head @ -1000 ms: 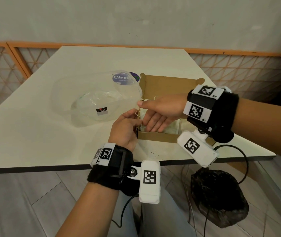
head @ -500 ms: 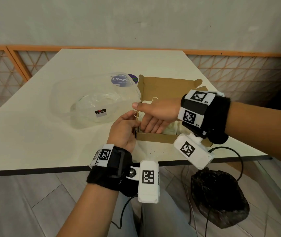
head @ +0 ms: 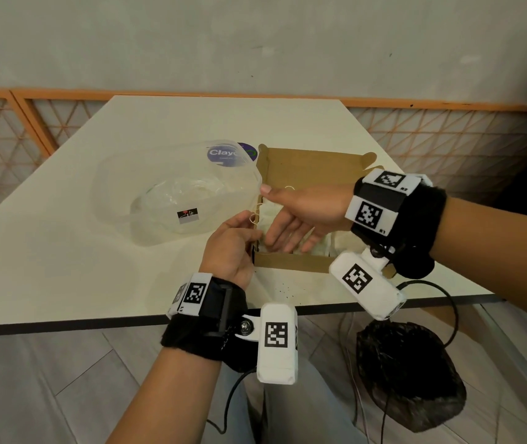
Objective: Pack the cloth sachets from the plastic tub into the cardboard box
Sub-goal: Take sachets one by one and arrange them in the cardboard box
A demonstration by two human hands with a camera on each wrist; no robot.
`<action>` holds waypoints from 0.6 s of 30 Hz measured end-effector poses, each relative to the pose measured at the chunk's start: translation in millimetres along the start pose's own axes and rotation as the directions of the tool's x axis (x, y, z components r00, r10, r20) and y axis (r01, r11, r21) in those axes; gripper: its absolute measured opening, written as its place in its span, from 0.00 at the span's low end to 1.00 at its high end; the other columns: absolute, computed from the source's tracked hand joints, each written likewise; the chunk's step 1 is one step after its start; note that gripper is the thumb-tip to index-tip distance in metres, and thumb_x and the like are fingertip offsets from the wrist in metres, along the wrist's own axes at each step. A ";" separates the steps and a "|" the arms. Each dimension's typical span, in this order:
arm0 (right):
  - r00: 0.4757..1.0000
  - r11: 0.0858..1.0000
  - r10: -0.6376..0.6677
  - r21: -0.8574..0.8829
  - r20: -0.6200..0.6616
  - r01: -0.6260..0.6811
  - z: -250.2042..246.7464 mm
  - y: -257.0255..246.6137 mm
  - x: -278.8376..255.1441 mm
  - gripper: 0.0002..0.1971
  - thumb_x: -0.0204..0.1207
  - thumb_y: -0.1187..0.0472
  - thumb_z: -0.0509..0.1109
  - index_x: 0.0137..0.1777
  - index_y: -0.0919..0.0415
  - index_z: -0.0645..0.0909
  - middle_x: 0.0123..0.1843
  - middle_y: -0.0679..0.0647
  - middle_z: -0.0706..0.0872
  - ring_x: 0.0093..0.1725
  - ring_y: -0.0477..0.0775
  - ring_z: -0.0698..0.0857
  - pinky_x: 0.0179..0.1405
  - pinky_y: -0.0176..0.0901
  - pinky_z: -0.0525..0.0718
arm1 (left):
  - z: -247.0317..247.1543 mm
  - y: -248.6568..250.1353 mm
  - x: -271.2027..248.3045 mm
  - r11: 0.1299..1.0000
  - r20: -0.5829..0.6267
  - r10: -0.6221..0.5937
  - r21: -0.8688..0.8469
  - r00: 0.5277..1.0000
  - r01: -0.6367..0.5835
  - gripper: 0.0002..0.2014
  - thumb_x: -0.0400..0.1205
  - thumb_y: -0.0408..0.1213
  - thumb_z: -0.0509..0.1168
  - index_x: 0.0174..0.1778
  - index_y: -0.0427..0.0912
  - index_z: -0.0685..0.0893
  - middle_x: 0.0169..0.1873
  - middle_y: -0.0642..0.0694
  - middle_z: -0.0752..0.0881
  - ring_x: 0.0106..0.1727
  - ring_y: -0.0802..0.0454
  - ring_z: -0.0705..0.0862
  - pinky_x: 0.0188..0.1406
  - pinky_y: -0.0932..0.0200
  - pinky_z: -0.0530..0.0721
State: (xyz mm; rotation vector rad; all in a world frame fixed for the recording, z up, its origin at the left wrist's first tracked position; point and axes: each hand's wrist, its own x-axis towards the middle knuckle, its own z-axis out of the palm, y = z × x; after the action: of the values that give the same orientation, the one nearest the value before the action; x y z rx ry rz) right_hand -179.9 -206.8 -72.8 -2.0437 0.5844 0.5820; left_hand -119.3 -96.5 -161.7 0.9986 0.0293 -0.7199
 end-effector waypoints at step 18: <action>0.749 0.988 0.086 0.154 -0.657 0.021 -47.6 130.6 -27.6 0.23 0.74 0.75 0.62 0.69 0.62 0.75 0.36 0.57 0.80 0.47 0.62 0.81 0.60 0.63 0.82 | 25.0 23.3 -16.9 -0.286 0.338 0.144 0.914 0.930 -0.287 0.14 0.82 0.37 0.56 0.57 0.50 0.85 0.59 0.49 0.85 0.60 0.45 0.81 0.68 0.43 0.73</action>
State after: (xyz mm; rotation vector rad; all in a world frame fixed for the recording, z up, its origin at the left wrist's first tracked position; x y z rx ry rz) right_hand -271.8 -305.4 -116.3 -2.0683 1.0462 -0.2112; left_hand -126.6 -99.0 -124.4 2.5506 -1.0662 -0.2409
